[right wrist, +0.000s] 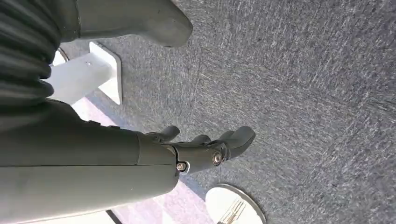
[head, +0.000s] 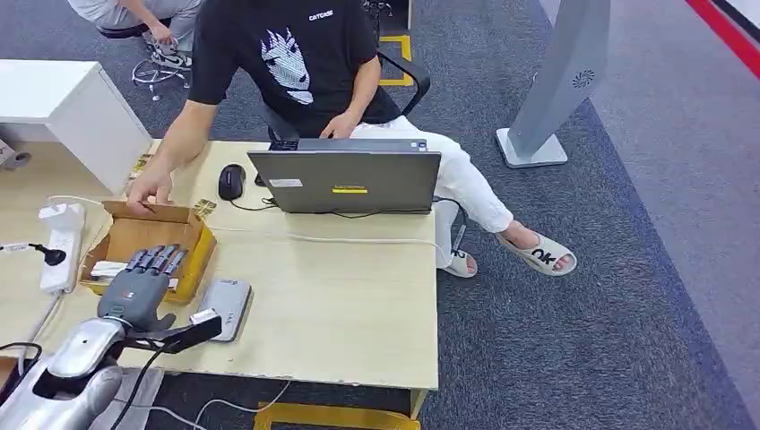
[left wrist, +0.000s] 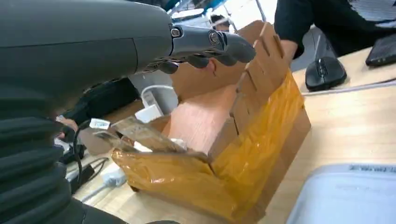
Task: Pass the card to the sensor for recognition and then transmit it.
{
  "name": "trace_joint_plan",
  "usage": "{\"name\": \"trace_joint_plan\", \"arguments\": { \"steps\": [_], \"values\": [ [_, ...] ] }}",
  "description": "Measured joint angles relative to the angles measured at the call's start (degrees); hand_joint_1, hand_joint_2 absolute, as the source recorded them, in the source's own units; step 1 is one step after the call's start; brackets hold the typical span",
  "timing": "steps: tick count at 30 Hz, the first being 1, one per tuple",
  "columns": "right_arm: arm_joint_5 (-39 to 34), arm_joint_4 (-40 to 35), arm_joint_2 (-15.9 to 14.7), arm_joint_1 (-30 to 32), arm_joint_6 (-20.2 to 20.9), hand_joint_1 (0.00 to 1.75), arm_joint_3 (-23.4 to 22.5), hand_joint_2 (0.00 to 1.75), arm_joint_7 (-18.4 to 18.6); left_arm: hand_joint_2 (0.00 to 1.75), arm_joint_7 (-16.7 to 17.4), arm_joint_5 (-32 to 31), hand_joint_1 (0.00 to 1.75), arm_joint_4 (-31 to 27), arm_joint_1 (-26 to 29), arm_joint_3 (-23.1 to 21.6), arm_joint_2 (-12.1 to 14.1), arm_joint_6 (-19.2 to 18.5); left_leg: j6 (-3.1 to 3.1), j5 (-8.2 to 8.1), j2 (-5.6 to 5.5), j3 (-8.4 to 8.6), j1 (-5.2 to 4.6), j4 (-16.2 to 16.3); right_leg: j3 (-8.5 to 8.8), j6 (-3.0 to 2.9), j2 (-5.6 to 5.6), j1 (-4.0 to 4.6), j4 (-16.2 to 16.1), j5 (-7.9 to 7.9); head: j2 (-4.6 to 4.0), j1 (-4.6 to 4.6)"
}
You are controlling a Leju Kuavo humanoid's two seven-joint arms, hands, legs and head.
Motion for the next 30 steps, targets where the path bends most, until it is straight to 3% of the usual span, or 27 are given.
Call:
{"name": "trace_joint_plan", "arguments": {
  "steps": [4,14,21,24,30],
  "values": [
    [0.0,0.0,0.0,0.0,0.0,0.00,0.1,1.75,0.0,1.75,-0.6,3.9,0.00,0.3,0.0,-0.2,1.0,-3.4,0.00,0.00,0.02,0.00,0.00,0.0,-0.01,0.00,0.02,0.00,0.0,0.00,0.00,0.02],
    [0.0,0.0,-0.1,0.0,0.0,0.00,0.3,1.75,0.0,1.75,-1.2,6.1,0.00,0.5,0.0,-0.3,2.3,-5.0,0.00,0.00,0.01,-0.01,0.00,0.0,0.00,0.00,0.01,0.00,0.0,0.00,0.00,0.04],
    [-0.1,0.0,-0.1,0.2,-0.3,0.00,0.5,1.75,0.0,1.75,-3.4,15.4,0.00,-0.4,0.8,-0.1,7.5,-11.4,-0.01,-0.01,0.15,0.02,0.02,0.0,0.00,-0.01,0.09,0.01,0.1,-0.01,0.00,0.02],
    [-0.1,0.0,-0.1,0.3,-0.3,0.00,0.5,1.75,0.0,1.75,-3.7,16.5,0.00,-1.1,1.8,0.5,10.0,-12.9,-0.01,-0.01,0.16,0.03,0.02,0.0,-0.06,-0.02,0.09,0.01,0.1,-0.01,0.00,0.00],
    [-0.3,-0.3,-0.1,0.3,-0.2,0.00,1.2,1.75,0.0,1.75,-3.4,13.9,0.00,-1.4,2.6,0.8,10.9,-9.5,-0.07,0.05,0.00,-0.03,0.03,0.0,-0.04,-0.03,-0.02,0.01,0.1,-0.01,0.00,0.02]
  ]
}}
